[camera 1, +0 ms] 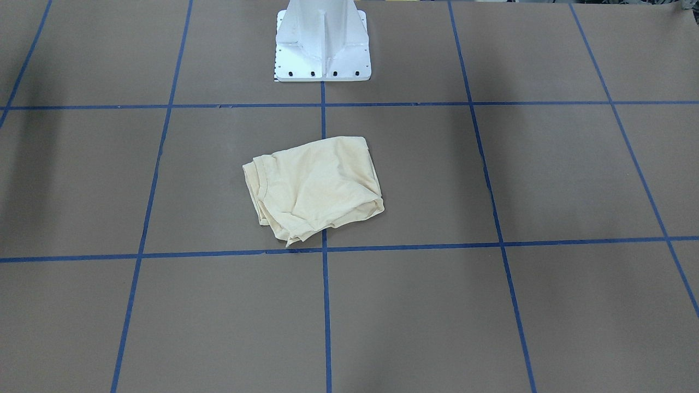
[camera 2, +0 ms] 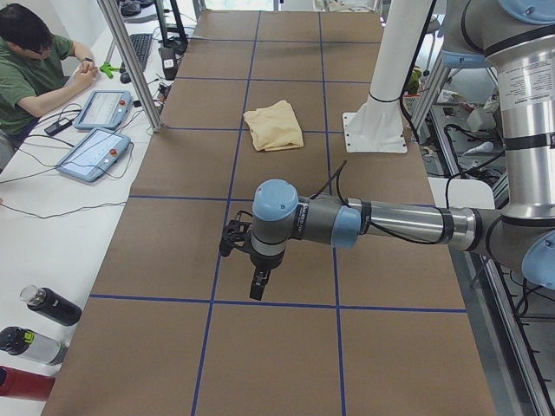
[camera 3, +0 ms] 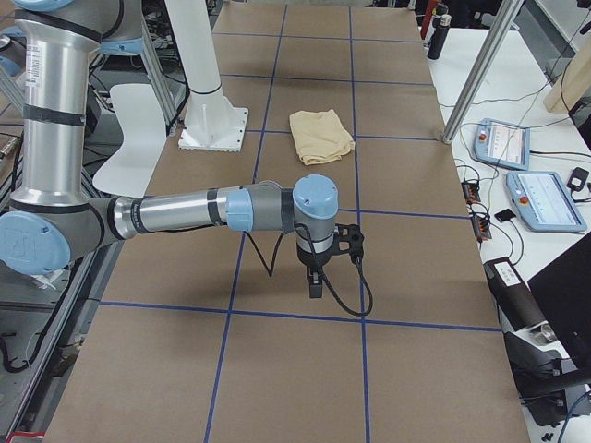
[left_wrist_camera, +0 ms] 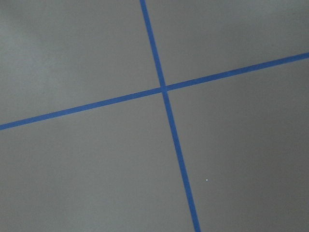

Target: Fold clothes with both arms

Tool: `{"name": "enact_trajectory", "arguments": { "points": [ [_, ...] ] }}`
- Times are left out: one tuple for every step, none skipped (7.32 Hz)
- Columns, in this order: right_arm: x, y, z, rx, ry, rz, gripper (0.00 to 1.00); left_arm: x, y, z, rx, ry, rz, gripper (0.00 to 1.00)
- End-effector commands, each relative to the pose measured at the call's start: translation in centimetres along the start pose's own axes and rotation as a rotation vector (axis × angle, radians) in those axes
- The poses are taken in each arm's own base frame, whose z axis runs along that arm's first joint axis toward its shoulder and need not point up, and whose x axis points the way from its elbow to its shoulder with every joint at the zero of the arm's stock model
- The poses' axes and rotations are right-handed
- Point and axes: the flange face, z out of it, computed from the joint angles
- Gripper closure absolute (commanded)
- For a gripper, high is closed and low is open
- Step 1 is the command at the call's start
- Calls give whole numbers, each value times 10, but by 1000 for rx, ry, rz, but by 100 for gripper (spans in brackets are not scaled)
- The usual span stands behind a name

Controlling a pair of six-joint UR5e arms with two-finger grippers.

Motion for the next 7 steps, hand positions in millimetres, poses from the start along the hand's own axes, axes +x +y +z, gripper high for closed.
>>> {"name": "enact_trajectory", "arguments": {
  "points": [
    [0, 2, 1, -1, -1, 1, 0, 5, 1, -2, 8, 12, 16, 0],
    [0, 2, 1, -1, -2, 3, 0, 7, 0, -5, 13, 11, 23, 0],
    [0, 2, 1, -1, -2, 3, 0, 7, 0, -5, 15, 11, 24, 0],
    [0, 2, 1, -1, -2, 1, 0, 7, 0, -4, 13, 11, 25, 0],
    [-1, 2, 0, -1, -2, -1, 0, 7, 0, -5, 15, 11, 26, 0],
    [-1, 2, -1, 1, -2, -1, 0, 8, 0, -6, 17, 10, 28, 0],
    [-1, 2, -1, 1, -2, 1, 0, 11, -1, -10, 24, 9, 33, 0]
  ]
}}
